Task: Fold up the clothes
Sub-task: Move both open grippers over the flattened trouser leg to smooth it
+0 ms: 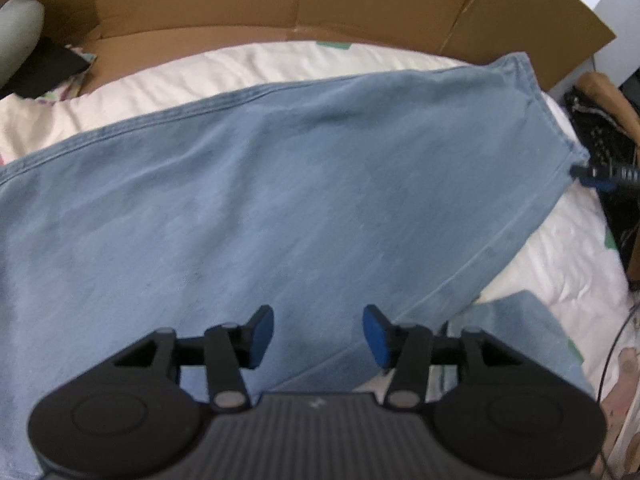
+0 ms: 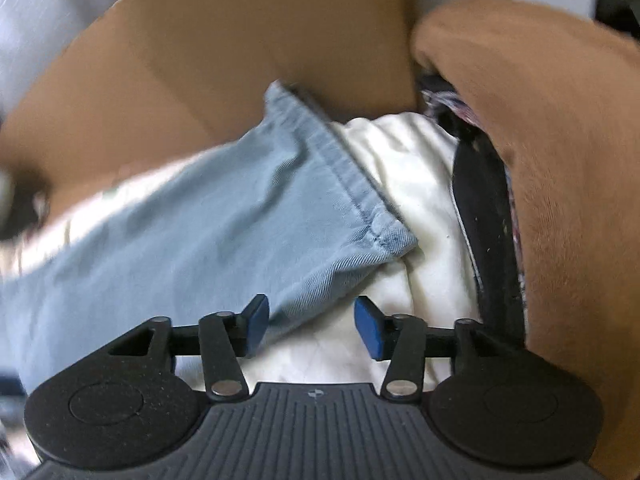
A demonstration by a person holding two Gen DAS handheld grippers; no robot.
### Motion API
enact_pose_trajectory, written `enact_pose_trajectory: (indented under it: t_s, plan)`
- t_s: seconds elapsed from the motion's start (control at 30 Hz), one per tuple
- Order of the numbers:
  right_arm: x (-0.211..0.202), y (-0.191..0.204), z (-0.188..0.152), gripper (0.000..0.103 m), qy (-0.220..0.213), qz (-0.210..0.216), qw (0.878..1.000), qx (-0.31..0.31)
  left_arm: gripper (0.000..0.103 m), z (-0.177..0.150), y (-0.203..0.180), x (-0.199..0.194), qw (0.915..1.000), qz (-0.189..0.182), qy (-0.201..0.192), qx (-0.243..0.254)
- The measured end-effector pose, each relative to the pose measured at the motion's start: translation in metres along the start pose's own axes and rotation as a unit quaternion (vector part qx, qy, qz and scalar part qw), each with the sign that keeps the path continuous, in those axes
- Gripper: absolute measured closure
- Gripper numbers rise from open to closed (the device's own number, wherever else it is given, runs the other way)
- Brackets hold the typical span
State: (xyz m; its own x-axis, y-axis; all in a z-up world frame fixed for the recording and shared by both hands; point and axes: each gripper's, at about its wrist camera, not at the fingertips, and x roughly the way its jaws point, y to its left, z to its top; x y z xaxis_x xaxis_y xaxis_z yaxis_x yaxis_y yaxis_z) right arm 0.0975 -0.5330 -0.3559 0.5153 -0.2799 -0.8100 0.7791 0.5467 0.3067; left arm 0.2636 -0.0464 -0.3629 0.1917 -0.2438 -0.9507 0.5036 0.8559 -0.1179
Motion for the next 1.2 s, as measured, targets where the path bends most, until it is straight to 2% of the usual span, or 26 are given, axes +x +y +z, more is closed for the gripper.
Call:
enact_pose_trajectory:
  t_s: [0.13,0.23,0.3,0.33,0.37,0.4,0.43,0.57,0.67,0.87,0.97,1.07,1.2]
  plan:
    - [0.010,-0.005,-0.003,0.040,-0.036,-0.008,0.998,0.045,0.050,-0.008,0.012,-0.006,0.9998,0.008,0.006,-0.019]
    - [0.018,-0.007,-0.004,0.042,-0.043,-0.012,0.997,0.062,0.050,-0.012,0.021,-0.007,0.9993,0.018,0.016,-0.030]
    - [0.018,-0.008,-0.003,0.056,-0.055,-0.018,0.996,0.061,0.050,-0.015,0.025,-0.008,0.9989,0.021,0.019,-0.038]
    - [0.016,-0.008,-0.002,0.076,-0.060,-0.022,0.996,0.056,0.050,-0.015,0.027,-0.008,0.9987,0.021,0.020,-0.042]
    - [0.014,-0.008,-0.001,0.088,-0.065,-0.025,0.996,0.050,0.050,-0.016,0.029,-0.008,0.9985,0.022,0.021,-0.046]
    - [0.012,-0.007,0.001,0.090,-0.069,-0.028,0.996,0.045,0.050,-0.017,0.030,-0.009,0.9983,0.023,0.022,-0.050]
    - [0.010,-0.005,0.002,0.100,-0.072,-0.033,0.996,0.031,0.050,-0.018,0.032,-0.009,0.9980,0.024,0.023,-0.054]
    - [-0.009,0.007,0.008,0.101,-0.090,-0.053,0.994,-0.039,0.050,-0.021,0.036,-0.010,0.9975,0.028,0.026,-0.059]
    - [-0.019,0.005,0.013,0.101,-0.100,-0.063,0.992,-0.046,0.050,-0.026,0.040,-0.009,0.9972,0.033,0.032,-0.059]
    - [-0.028,0.006,0.007,0.101,-0.090,-0.082,0.990,-0.066,0.050,-0.035,0.054,-0.005,0.9953,0.048,0.047,-0.070]
    - [-0.025,0.006,0.006,0.101,-0.089,-0.085,0.990,-0.072,0.050,-0.039,0.069,-0.012,0.9943,0.052,0.048,-0.079]
    - [-0.022,0.007,0.005,0.101,-0.086,-0.092,0.989,-0.075,0.051,-0.046,0.089,-0.020,0.9920,0.074,0.060,-0.082]
    - [-0.029,0.025,0.005,0.094,-0.089,-0.121,0.983,-0.108,0.052,-0.057,0.112,-0.032,0.9887,0.086,0.068,-0.102]
